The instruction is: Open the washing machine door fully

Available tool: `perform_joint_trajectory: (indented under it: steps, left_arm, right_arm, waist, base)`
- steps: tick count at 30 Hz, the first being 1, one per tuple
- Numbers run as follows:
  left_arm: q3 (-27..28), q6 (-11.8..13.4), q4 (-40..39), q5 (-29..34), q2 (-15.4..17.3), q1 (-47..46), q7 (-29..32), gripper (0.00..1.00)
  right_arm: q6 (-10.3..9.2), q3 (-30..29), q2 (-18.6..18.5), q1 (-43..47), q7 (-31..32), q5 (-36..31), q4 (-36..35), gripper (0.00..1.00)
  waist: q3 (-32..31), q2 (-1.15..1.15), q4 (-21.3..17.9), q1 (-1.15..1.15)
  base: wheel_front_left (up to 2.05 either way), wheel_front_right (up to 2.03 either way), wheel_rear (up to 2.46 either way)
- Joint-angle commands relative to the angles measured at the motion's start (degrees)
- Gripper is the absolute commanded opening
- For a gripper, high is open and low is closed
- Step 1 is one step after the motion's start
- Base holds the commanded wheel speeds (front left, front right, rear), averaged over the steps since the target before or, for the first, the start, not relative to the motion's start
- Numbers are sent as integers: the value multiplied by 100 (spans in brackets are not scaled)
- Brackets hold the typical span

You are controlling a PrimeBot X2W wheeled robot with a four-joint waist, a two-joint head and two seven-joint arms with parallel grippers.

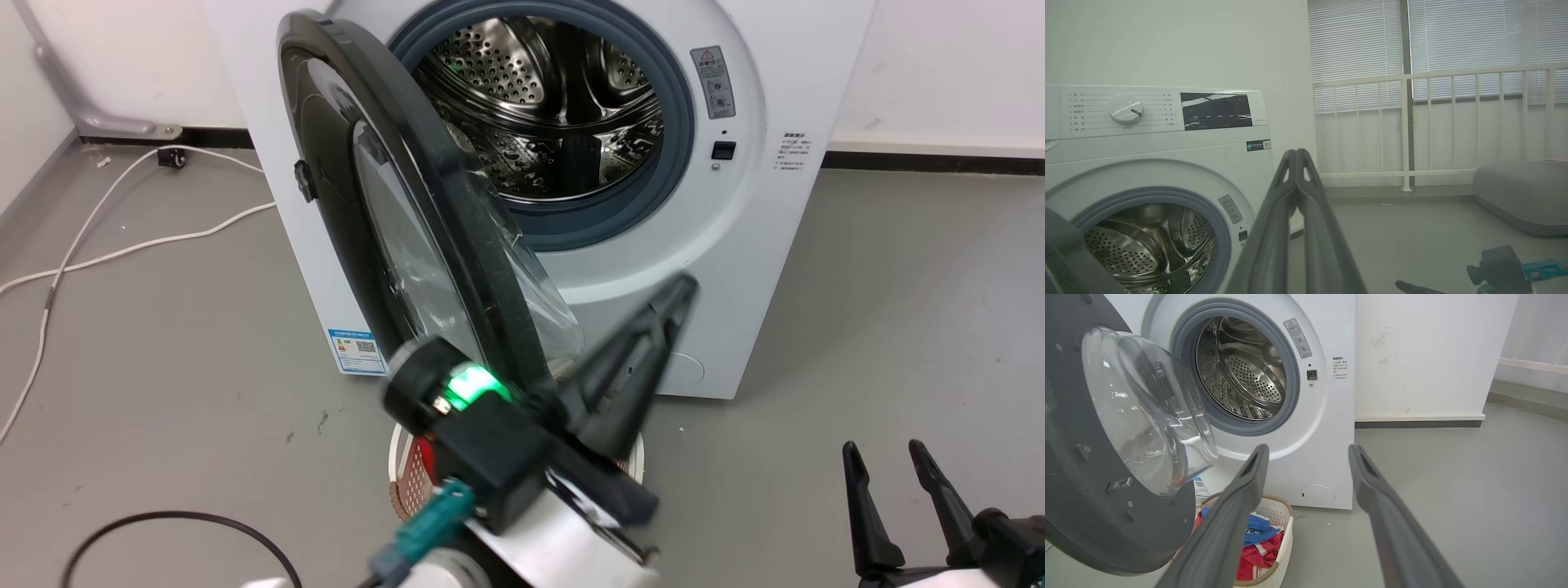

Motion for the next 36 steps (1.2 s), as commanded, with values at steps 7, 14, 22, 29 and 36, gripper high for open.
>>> perform_joint_trajectory:
  steps: [7, 14, 22, 29, 36]
  left_arm:
    - [-717, -140, 627, -347, 5, 609, 575, 0]
    - [-880, -84, 1497, -551, 113, 1001, 808, 0]
    - [-517, 227, 2449, -523, 137, 923, 472, 0]
    - [-222, 417, 2860, -590, 120, 797, 125, 0]
    - [-70, 560, 2876, -598, 165, 771, -40, 0]
  right_arm:
    - [1, 32, 13, 2, 8, 17, 70, 100]
    - [1, 49, 12, -59, -12, 74, 189, 100]
    - [1, 59, 12, -125, -39, 109, 290, 100]
    - [1, 63, 12, -152, -33, 106, 351, 100]
    - [1, 20, 12, -167, -46, 127, 403, 100]
  waist:
    - [56, 0, 40, -1]
    - [125, 0, 31, -1]
    - [213, 0, 4, -1]
    - [231, 0, -26, -1]
    - [253, 0, 34, -1]
  base:
    - [0, 0, 0]
    - [0, 0, 0]
    - [0, 0, 0]
    - [0, 0, 0]
    - [0, 0, 0]
